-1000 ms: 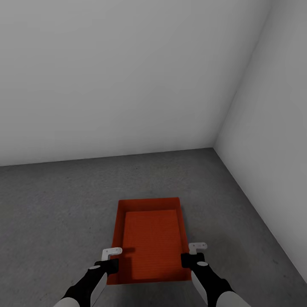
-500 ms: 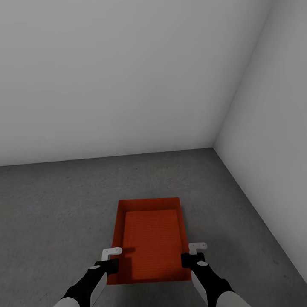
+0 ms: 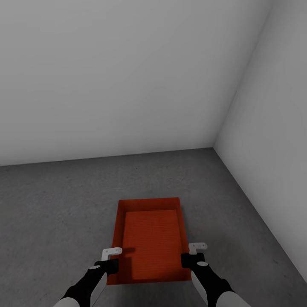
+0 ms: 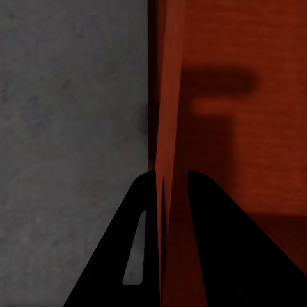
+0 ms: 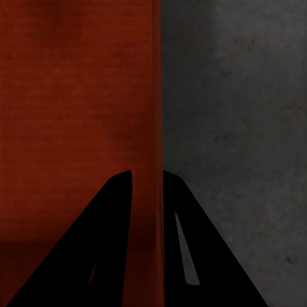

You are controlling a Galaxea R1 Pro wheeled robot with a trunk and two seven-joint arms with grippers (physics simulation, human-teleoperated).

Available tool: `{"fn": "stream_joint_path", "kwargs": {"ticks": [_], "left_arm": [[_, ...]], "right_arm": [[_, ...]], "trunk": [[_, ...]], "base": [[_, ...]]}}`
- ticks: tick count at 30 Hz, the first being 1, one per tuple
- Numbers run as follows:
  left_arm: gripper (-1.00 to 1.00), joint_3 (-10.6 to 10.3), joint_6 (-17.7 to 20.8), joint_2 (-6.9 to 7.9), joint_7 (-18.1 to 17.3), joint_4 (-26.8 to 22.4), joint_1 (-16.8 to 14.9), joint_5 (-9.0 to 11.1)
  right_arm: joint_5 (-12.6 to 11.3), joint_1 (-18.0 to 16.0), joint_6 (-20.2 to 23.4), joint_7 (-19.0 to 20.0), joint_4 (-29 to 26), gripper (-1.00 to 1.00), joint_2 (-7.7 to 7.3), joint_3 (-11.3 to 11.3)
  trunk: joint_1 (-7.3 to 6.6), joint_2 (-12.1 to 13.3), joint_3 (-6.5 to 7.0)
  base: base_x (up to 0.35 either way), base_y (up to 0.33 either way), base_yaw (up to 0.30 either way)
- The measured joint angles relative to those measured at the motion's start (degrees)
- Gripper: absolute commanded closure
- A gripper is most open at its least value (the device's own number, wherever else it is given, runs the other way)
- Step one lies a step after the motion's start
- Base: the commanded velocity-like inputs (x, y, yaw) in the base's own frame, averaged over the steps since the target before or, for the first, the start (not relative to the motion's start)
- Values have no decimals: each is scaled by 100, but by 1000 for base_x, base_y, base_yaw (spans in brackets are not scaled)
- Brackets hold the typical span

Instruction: Move the two storage containers from the living room to the garage. In the garage, place one container on the floor and stack the other container on top of it (either order is fine).

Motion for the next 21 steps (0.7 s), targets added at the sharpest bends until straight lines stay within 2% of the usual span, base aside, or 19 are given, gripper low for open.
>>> {"fn": "stream_joint_path", "kwargs": {"ticks": [5,21], "left_arm": [[100,-16,-5,-1,6,0,-3,19],[100,-14,-5,4,-7,3,-3,25]], "right_arm": [[3,-10,2,-1,9,100,-3,-1],[12,-10,2,0,7,100,-1,-1]], "trunk": [[99,-201,-90],[98,-203,-90]], "base": [[0,0,0],[0,0,0]]}}
